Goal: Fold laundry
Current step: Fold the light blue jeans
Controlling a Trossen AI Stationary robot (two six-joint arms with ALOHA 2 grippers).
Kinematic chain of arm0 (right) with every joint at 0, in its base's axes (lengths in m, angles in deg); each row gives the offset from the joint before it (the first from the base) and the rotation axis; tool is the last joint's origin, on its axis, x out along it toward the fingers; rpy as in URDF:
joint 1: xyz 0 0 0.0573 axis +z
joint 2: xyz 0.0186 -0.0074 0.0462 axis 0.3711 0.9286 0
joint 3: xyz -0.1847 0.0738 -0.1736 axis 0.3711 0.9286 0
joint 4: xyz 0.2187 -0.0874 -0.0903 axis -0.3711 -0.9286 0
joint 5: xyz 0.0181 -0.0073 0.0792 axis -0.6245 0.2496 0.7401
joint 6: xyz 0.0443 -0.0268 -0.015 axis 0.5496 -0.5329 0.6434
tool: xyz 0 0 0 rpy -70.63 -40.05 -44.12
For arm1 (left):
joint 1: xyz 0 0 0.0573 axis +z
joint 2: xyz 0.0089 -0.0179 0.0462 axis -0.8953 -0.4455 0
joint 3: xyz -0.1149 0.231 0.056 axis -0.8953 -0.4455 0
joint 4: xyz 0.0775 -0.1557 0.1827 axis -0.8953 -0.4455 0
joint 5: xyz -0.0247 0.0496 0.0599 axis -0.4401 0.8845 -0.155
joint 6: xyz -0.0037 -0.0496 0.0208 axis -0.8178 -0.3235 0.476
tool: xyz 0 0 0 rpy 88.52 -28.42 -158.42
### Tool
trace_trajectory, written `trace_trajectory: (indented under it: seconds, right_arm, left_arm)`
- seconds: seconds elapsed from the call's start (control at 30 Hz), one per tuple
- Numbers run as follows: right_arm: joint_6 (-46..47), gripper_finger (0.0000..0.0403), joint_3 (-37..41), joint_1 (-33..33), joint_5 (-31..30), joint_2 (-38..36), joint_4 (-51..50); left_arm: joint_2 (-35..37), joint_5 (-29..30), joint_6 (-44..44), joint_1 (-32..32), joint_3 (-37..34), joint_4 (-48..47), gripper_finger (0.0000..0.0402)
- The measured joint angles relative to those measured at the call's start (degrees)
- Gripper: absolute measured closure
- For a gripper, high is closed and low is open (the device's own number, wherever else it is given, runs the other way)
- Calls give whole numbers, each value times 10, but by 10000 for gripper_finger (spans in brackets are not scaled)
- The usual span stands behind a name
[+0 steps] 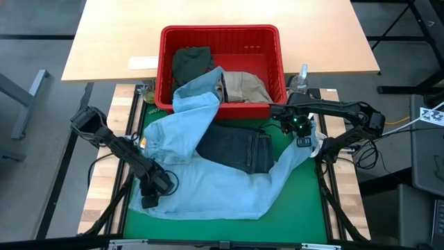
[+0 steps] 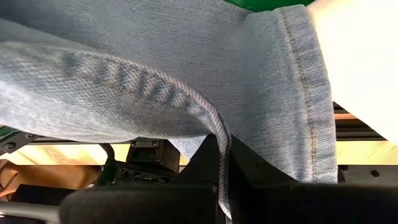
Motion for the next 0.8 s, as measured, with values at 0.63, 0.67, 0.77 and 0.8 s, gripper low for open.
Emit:
trace_trajectory:
  seconds: [0.63,0.67,0.77,0.8]
  right_arm:
    - [-45,399,0,0,114,0,0]
    - [-45,399,0,0,117,0,0]
    - [-46,398,0,0,122,0,0]
    - [-46,399,0,0,122,0,0]
  left_arm:
    - [-12,-102,-21,-54,22,-24,401]
    - [-10,-101,-15,-54,31,-28,401]
    - [4,-99,1,-53,59,-25,401]
    - [10,-97,5,-53,67,-26,401]
